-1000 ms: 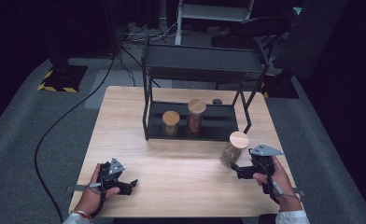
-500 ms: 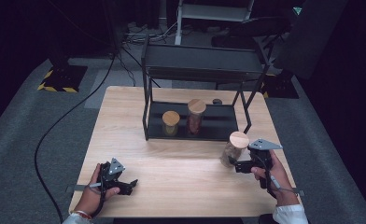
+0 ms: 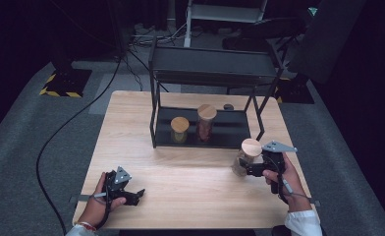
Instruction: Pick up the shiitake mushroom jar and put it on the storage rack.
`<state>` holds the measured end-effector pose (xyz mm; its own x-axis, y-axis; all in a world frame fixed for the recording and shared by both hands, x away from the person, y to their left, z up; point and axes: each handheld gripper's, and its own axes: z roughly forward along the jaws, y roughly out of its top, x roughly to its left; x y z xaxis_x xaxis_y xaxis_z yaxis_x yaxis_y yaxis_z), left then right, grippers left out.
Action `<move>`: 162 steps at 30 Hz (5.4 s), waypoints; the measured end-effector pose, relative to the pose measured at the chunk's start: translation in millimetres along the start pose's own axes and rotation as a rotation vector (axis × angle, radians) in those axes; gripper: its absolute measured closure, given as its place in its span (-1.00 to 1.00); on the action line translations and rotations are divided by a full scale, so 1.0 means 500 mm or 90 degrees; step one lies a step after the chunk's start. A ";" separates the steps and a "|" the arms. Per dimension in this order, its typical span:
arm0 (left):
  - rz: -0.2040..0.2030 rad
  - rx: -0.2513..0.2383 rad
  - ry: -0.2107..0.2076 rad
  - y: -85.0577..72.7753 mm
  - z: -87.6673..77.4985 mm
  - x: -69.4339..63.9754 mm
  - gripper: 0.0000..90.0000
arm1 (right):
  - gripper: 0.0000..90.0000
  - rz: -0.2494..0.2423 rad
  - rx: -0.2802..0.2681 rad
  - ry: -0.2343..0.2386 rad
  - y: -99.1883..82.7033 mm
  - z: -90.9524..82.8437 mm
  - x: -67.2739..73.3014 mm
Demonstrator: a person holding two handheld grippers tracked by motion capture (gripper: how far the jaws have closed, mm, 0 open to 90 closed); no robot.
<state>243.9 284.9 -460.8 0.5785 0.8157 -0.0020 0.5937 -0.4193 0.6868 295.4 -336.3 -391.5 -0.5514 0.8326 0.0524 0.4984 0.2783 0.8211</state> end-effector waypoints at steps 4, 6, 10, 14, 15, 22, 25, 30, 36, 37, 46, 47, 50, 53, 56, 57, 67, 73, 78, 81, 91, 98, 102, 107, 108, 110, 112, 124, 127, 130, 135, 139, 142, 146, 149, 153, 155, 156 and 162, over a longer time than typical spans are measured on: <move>0.000 0.000 0.000 0.000 0.000 0.000 -1.00 | -0.93 0.011 -0.004 -0.001 0.004 0.006 0.000; 0.000 0.000 0.000 0.000 0.000 0.000 -1.00 | -0.93 0.014 -0.004 -0.001 0.005 0.009 0.000; 0.000 0.000 0.000 0.000 0.000 0.000 -1.00 | -0.90 0.024 -0.004 -0.003 0.008 0.015 -0.001; 0.000 0.000 0.000 0.000 0.000 0.000 -1.00 | -0.85 0.034 -0.005 -0.001 0.014 0.021 -0.004; 0.000 0.000 0.000 0.000 0.000 0.000 -1.00 | -0.85 0.038 -0.003 -0.002 0.016 0.022 -0.004; 0.000 0.000 0.000 0.000 0.000 0.000 -1.00 | -0.66 0.050 0.000 -0.004 0.020 0.032 -0.003; 0.001 0.000 -0.001 0.000 0.000 0.000 -1.00 | -0.62 0.059 0.003 0.004 0.021 0.033 -0.009; 0.001 0.000 -0.001 0.000 0.000 0.001 -1.00 | -0.55 0.054 0.001 0.006 0.022 0.033 -0.008; 0.000 -0.001 -0.001 0.000 0.001 0.001 -1.00 | -0.52 0.041 0.000 0.002 0.022 0.033 -0.005; 0.000 -0.001 -0.001 0.000 0.000 0.001 -1.00 | -0.52 0.040 -0.001 0.002 0.022 0.033 -0.005; 0.001 -0.001 -0.001 0.000 0.001 0.001 -1.00 | -0.51 0.034 -0.003 -0.002 0.021 0.033 -0.002; 0.001 -0.001 -0.002 0.000 0.001 0.001 -1.00 | -0.50 0.033 -0.003 -0.002 0.021 0.033 -0.001; 0.001 -0.001 -0.001 0.000 0.001 0.001 -1.00 | -0.49 0.029 -0.004 -0.006 0.021 0.032 0.002; 0.001 -0.001 -0.002 0.000 0.001 0.001 -1.00 | -0.49 0.024 -0.002 -0.009 0.023 0.031 0.004; 0.001 -0.001 -0.002 0.000 0.001 0.001 -1.00 | -0.49 0.023 -0.003 -0.011 0.023 0.031 0.007; 0.000 -0.001 -0.002 0.000 0.001 0.000 -1.00 | -0.48 0.021 -0.002 -0.012 0.023 0.031 0.007; 0.001 -0.001 -0.002 0.000 0.001 0.001 -1.00 | -0.47 0.006 0.000 -0.017 0.025 0.029 0.013; 0.001 -0.001 -0.002 0.000 0.001 0.001 -1.00 | -0.47 0.003 0.000 -0.015 0.026 0.028 0.013; 0.001 -0.001 -0.002 0.000 0.001 0.001 -1.00 | -0.46 0.001 0.002 -0.015 0.027 0.027 0.014; 0.001 -0.001 -0.002 0.000 0.001 0.001 -1.00 | -0.46 0.003 0.001 -0.014 0.028 0.026 0.014; 0.001 -0.001 -0.002 0.000 0.001 0.001 -1.00 | -0.45 -0.004 0.001 -0.012 0.032 0.021 0.018; 0.001 -0.001 -0.002 0.000 0.001 0.001 -1.00 | -0.45 -0.013 -0.006 -0.010 0.036 0.014 0.024; 0.001 -0.001 -0.002 0.000 0.001 0.001 -1.00 | -0.45 -0.011 -0.008 -0.010 0.040 0.012 0.029; 0.001 -0.001 -0.002 0.000 0.001 0.001 -1.00 | -0.45 -0.019 -0.007 -0.009 0.048 0.010 0.035; 0.001 -0.001 -0.002 0.000 0.001 0.001 -1.00 | -0.45 -0.020 -0.007 -0.011 0.050 0.010 0.037; 0.001 -0.001 -0.002 0.000 0.001 0.001 -1.00 | -0.45 -0.026 -0.007 -0.011 0.056 0.008 0.038; 0.001 -0.001 -0.002 0.000 0.001 0.001 -1.00 | -0.45 -0.028 -0.009 -0.017 0.061 0.007 0.043; 0.001 -0.001 -0.002 0.000 0.001 0.001 -1.00 | -0.45 -0.034 -0.012 -0.019 0.088 0.010 0.054; 0.001 -0.001 -0.002 0.000 0.001 0.001 -1.00 | -0.45 -0.036 -0.013 -0.021 0.095 0.011 0.056; 0.001 -0.001 -0.002 0.000 0.001 0.001 -1.00 | -0.45 -0.038 -0.015 -0.022 0.104 0.010 0.058; 0.001 -0.001 -0.002 0.000 0.001 0.001 -1.00 | -0.45 -0.041 -0.019 -0.029 0.120 0.012 0.061; 0.001 -0.001 -0.002 0.000 0.001 0.001 -1.00 | -0.45 -0.046 -0.021 -0.033 0.131 0.014 0.064; 0.001 -0.001 -0.002 0.000 0.001 0.001 -1.00 | -0.45 -0.049 -0.019 -0.036 0.140 0.018 0.065; 0.001 -0.001 -0.002 0.000 0.001 0.001 -1.00 | -0.45 -0.047 -0.019 -0.035 0.150 0.022 0.064; 0.001 -0.001 -0.002 0.000 0.001 0.000 -1.00 | -0.45 -0.050 -0.020 -0.038 0.159 0.026 0.066; 0.001 -0.001 -0.002 0.000 0.001 0.001 -1.00 | -0.45 -0.049 -0.019 -0.044 0.169 0.034 0.065; 0.001 -0.001 -0.002 0.000 0.001 0.001 -1.00 | -0.45 -0.044 -0.019 -0.046 0.174 0.038 0.064; 0.001 -0.001 -0.002 0.000 0.001 0.001 -1.00 | -0.45 -0.044 -0.019 -0.046 0.175 0.040 0.063; 0.001 -0.001 -0.002 0.000 0.001 0.001 -1.00 | -0.45 -0.040 -0.016 -0.048 0.185 0.055 0.060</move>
<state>244.3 284.9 -461.1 0.5807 0.8141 -0.0031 0.5921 -0.4198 0.6879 343.1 -272.5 -329.6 -0.5279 0.8482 -0.0420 0.4475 0.3199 0.8351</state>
